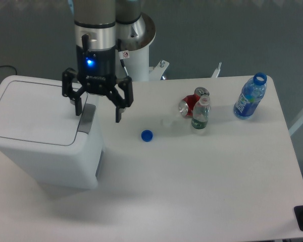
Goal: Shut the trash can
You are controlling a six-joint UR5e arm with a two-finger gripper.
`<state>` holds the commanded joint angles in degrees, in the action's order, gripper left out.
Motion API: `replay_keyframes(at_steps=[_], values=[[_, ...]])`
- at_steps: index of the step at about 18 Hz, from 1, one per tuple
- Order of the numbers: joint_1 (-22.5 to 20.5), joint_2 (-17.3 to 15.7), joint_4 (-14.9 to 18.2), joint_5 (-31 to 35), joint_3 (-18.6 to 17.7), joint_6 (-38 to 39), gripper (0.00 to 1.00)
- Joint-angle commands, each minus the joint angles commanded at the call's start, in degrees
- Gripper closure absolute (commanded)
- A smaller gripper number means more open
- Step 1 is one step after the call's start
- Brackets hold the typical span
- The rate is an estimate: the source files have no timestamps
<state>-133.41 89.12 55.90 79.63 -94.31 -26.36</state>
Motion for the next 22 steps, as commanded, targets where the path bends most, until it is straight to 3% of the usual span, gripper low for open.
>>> replay_keyframes(at_steps=[5, 8, 14, 22], values=[[-3.96, -1.23, 0.62, 0.18, -0.53, -3.25, 0.0], [-6.68, -2.2, 2.63, 0.18, -0.79, -6.85, 0.0], [-12.83, -4.13, 9.84, 0.18, -1.05, -19.94, 0.0], [-19.51, -6.95, 13.35, 8.08, -3.69, -36.38, 0.0]])
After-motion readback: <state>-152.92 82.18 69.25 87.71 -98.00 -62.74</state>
